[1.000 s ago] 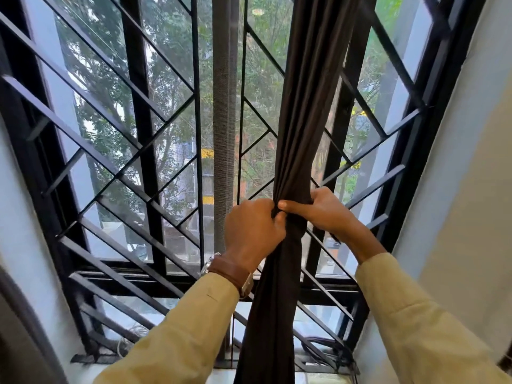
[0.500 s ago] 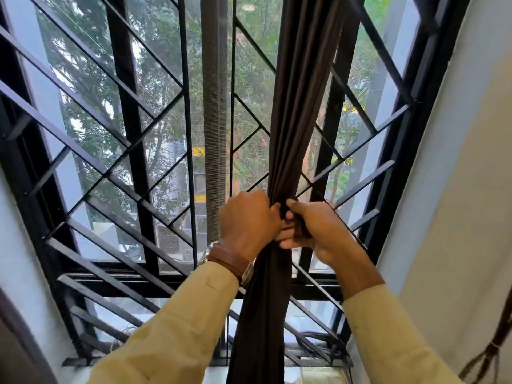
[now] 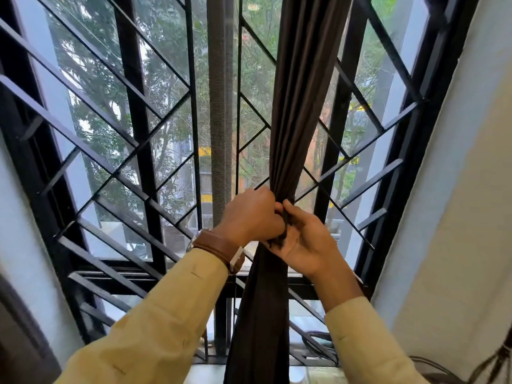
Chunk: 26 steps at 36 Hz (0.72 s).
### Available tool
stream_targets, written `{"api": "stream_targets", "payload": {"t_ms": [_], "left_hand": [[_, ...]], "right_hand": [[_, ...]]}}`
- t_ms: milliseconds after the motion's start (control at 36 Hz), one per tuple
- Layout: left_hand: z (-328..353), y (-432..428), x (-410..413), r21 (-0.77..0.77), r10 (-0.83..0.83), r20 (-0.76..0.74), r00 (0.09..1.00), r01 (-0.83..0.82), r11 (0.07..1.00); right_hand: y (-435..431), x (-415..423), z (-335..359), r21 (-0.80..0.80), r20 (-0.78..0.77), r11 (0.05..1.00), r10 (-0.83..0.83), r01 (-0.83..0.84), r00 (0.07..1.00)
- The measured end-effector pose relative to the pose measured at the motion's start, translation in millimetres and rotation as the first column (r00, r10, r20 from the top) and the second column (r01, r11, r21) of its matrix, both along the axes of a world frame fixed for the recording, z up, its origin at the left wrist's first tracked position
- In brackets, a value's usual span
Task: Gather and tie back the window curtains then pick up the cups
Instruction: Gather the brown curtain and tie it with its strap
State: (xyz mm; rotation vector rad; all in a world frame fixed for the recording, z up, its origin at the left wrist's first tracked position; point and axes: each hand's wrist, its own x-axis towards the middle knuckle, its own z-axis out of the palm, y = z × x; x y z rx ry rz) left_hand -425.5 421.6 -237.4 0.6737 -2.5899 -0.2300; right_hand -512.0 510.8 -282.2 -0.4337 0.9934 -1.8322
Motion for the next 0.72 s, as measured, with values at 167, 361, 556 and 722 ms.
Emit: {"api": "stream_targets", "payload": {"t_ms": [167, 361, 556, 722], "left_hand": [[11.2, -4.0, 13.2, 0.094, -0.085, 0.021, 0.996, 0.083, 0.992], [18.0, 0.6, 9.0, -0.066, -0.046, -0.383, 0.923, 0.023, 0.998], [13.9, 11.3, -13.9, -0.181, -0.01, -0.255, 0.967, -0.037, 0.983], [23.1, 21.9, -27.1, -0.288, 0.088, -0.146, 0.985, -0.127, 0.949]], "right_hand": [[0.1, 3.0, 5.6, 0.032, 0.012, 0.994, -0.102, 0.101, 0.995], [2.5, 12.6, 8.1, -0.005, -0.039, 0.986, -0.166, 0.166, 0.985], [3.6, 18.3, 7.0, -0.044, -0.073, 0.969, -0.244, 0.241, 0.967], [2.5, 20.8, 4.1, -0.067, -0.193, 0.965, -0.262, 0.254, 0.946]]}}
